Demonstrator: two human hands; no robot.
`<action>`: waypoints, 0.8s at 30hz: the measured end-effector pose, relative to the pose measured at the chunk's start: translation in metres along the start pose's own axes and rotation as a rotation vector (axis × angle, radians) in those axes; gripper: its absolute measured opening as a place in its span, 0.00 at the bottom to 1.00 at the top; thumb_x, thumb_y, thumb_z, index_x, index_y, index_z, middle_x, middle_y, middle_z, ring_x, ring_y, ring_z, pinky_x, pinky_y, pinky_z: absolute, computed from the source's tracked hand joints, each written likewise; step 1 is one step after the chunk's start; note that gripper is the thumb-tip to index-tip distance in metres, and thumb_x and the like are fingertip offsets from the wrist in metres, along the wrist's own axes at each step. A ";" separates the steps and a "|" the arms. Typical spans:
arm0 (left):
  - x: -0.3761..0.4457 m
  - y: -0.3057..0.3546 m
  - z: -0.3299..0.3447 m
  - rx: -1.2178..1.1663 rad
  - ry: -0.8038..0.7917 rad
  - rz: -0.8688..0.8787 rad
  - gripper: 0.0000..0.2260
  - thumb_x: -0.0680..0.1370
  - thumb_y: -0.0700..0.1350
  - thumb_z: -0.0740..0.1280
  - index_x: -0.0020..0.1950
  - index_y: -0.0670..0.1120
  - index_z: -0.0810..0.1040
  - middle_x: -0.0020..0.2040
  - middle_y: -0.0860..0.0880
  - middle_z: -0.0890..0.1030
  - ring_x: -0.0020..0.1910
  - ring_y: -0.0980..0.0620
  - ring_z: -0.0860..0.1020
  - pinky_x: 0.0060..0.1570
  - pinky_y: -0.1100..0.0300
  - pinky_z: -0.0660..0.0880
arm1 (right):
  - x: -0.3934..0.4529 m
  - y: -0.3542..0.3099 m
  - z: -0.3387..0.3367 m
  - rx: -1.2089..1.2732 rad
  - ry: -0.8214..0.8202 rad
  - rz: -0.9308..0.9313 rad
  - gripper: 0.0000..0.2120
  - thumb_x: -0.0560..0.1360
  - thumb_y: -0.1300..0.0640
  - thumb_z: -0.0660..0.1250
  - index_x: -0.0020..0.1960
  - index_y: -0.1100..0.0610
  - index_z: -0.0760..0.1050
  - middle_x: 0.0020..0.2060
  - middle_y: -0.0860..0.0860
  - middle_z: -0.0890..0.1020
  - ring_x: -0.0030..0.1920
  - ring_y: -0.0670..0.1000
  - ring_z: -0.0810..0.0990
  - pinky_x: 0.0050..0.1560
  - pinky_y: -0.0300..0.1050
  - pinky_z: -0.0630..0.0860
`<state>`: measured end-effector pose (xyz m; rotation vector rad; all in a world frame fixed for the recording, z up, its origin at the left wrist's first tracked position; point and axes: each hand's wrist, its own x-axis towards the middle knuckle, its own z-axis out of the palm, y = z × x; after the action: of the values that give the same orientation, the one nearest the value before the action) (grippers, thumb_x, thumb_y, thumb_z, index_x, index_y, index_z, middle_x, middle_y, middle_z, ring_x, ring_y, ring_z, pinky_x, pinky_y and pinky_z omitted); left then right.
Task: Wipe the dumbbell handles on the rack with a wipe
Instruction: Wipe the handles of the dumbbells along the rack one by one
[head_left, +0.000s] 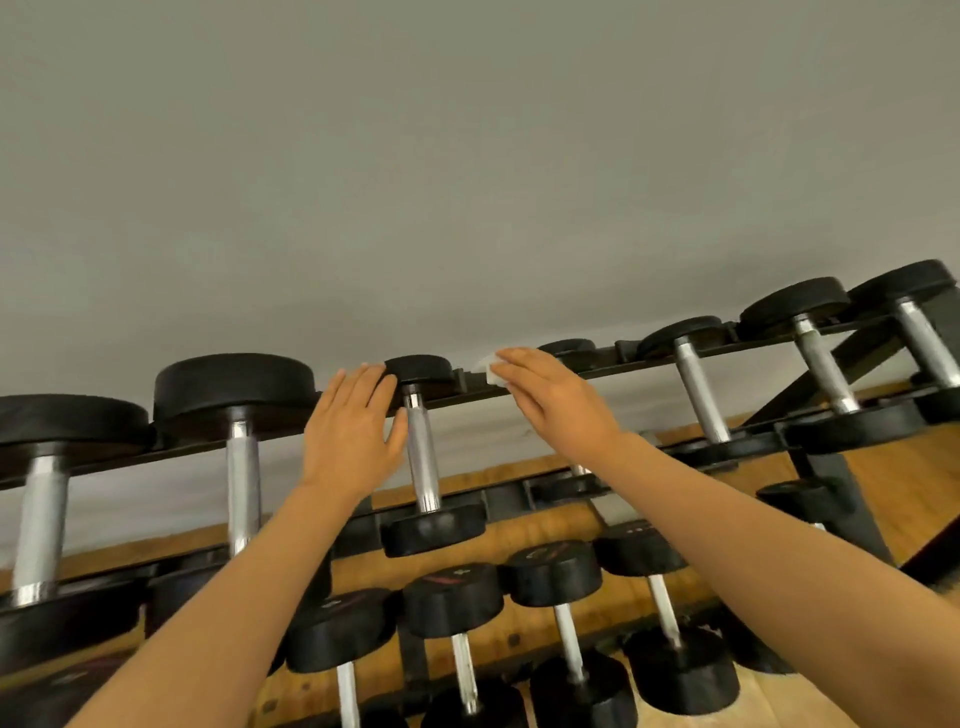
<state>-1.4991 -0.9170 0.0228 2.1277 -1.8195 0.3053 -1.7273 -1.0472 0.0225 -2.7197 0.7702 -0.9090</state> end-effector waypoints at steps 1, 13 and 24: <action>0.000 0.010 0.003 -0.010 -0.014 -0.030 0.23 0.79 0.52 0.58 0.65 0.37 0.77 0.65 0.38 0.78 0.65 0.39 0.76 0.68 0.43 0.70 | -0.005 0.010 -0.007 -0.007 -0.001 0.004 0.15 0.79 0.60 0.62 0.63 0.61 0.78 0.62 0.57 0.79 0.64 0.58 0.77 0.64 0.49 0.73; 0.022 0.057 0.034 0.006 -0.176 -0.086 0.29 0.83 0.56 0.50 0.80 0.44 0.56 0.80 0.45 0.55 0.79 0.49 0.50 0.76 0.55 0.43 | -0.021 0.088 -0.022 0.111 -0.016 0.376 0.19 0.82 0.60 0.61 0.72 0.57 0.70 0.73 0.53 0.68 0.74 0.52 0.64 0.71 0.43 0.60; 0.048 0.081 0.073 -0.037 -0.237 -0.002 0.29 0.83 0.56 0.43 0.79 0.41 0.56 0.80 0.43 0.55 0.79 0.45 0.50 0.77 0.51 0.37 | -0.020 0.108 0.001 -0.063 -0.151 0.141 0.34 0.76 0.74 0.63 0.77 0.59 0.55 0.76 0.52 0.58 0.77 0.53 0.55 0.69 0.27 0.54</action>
<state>-1.5745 -0.9995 -0.0187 2.2196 -1.9319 0.0187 -1.7856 -1.1284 -0.0227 -2.7073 0.9600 -0.6521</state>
